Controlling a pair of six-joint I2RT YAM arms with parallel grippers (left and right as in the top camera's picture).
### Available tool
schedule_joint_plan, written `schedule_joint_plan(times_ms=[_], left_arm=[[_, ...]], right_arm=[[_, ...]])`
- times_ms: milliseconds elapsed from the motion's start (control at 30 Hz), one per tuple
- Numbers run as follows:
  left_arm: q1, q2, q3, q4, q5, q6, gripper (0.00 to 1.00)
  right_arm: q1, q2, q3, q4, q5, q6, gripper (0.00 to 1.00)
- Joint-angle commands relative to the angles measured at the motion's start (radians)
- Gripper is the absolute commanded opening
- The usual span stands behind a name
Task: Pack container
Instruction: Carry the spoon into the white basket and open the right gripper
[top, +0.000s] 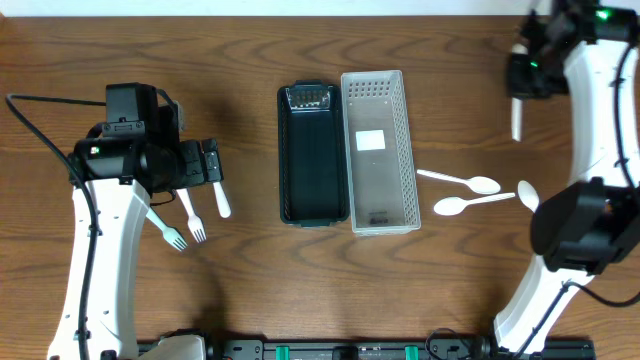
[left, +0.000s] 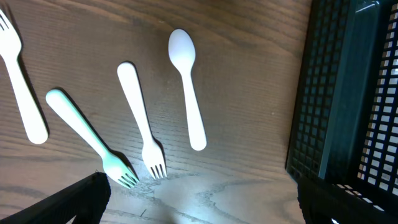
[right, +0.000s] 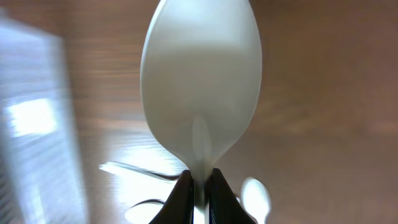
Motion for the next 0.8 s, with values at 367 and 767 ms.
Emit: schedule_joint_plan(times_ms=[367, 767], left_arm=[[0.005, 0.002, 0.019, -0.002, 0.007, 0.013, 0.98], [0.005, 0.002, 0.019, -0.002, 0.007, 0.013, 0.98]], right_arm=[[0.473, -0.011, -0.011, 0.137, 0.105, 0.404, 0.01], [0.517, 0.009, -0.316, 0.238, 0.144, 0.647, 0.01]])
